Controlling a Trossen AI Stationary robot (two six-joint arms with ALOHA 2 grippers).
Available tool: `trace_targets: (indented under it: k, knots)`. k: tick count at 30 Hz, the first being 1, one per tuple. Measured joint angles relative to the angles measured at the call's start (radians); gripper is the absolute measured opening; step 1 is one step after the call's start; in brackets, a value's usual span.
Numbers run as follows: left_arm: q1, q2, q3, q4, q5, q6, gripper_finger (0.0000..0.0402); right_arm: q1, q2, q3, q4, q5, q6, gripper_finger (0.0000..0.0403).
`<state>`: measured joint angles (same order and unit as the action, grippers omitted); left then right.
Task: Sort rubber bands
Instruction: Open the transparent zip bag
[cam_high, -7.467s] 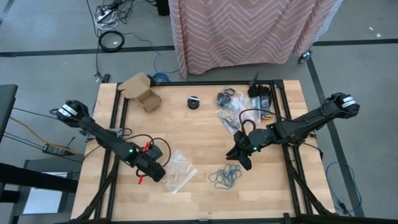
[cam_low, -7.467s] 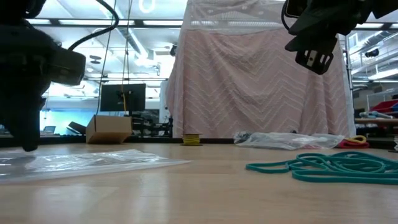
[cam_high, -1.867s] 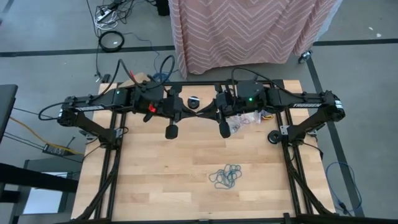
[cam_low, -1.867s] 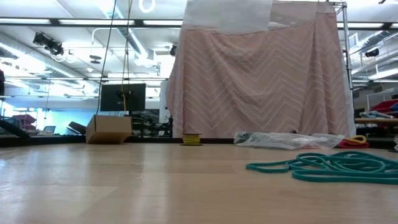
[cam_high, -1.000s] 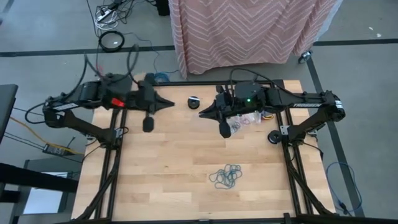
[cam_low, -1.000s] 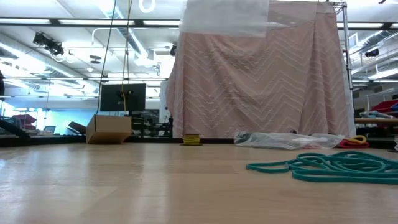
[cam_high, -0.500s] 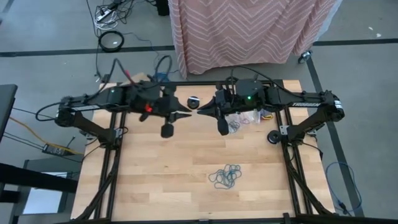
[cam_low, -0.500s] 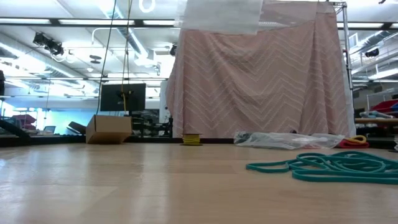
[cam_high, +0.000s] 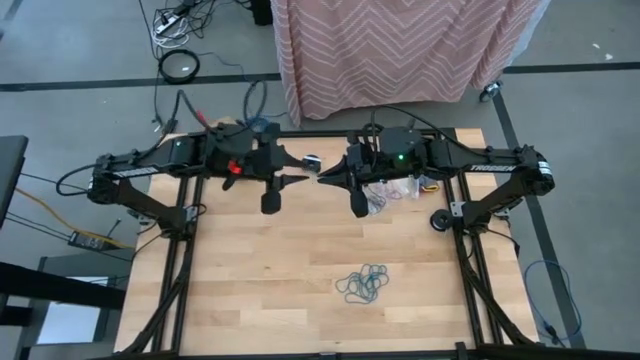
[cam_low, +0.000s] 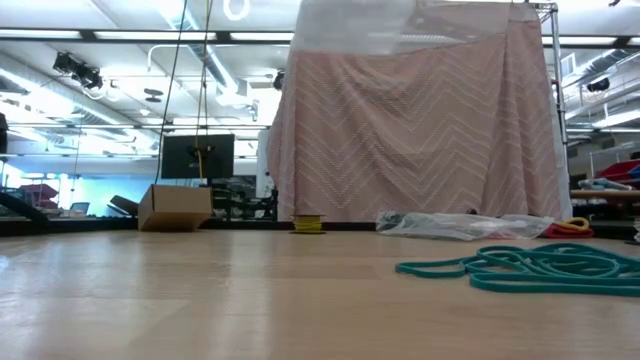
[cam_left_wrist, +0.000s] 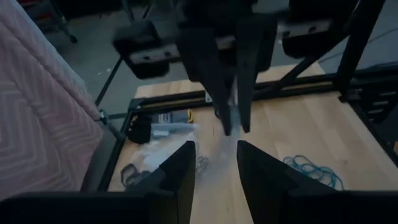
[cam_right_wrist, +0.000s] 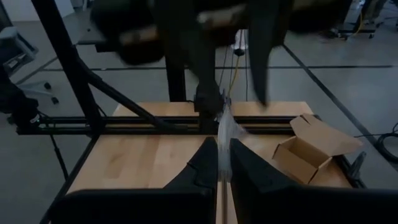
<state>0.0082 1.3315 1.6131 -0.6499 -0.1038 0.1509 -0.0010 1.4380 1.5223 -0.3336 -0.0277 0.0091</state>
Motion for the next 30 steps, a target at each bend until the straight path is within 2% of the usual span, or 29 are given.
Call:
trace_targets:
  k: [20, 23, 27, 30]
  knots:
    - [0.000, 0.050, 0.000, 0.013, 0.082, -0.023, 0.0124, 0.000, 0.000, 0.000, 0.004, -0.019, 0.000, 0.0017]
    - [0.000, 0.047, 0.000, 0.050, 0.078, -0.022, 0.0098, 0.000, 0.000, 0.000, 0.003, -0.019, 0.000, 0.0017]
    - [0.000, 0.043, 0.001, 0.041, 0.072, -0.022, 0.0023, 0.000, 0.001, 0.000, -0.001, -0.018, 0.000, 0.0017]
    - [-0.001, 0.043, 0.001, 0.034, 0.070, -0.021, 0.0009, 0.000, 0.002, 0.000, -0.004, -0.018, 0.000, 0.0017]
